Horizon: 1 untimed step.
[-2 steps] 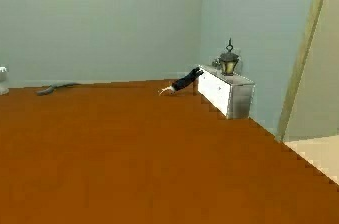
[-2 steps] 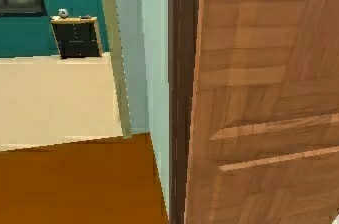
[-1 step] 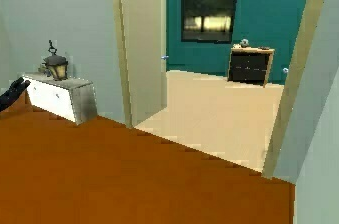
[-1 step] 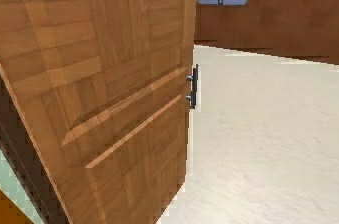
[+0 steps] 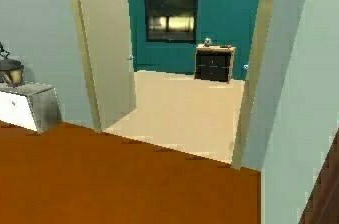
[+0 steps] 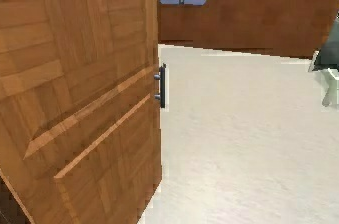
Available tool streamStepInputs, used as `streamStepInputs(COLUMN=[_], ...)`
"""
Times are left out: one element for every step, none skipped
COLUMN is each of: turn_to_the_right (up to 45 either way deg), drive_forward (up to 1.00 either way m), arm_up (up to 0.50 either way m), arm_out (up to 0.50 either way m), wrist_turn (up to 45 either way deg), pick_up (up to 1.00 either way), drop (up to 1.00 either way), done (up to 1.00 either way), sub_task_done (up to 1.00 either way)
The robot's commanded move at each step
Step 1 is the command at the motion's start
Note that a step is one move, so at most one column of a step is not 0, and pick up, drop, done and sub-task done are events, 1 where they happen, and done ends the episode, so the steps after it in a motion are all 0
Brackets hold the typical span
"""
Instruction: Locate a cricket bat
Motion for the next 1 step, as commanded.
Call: streamStepInputs(turn_to_the_right=[0.0], drive_forward=[1.00], arm_up=[0.00], arm_out=[0.00], wrist_turn=[0.0], pick_up=[0.00], drop=[0.00], done=[0.00], sub_task_done=[0.00])
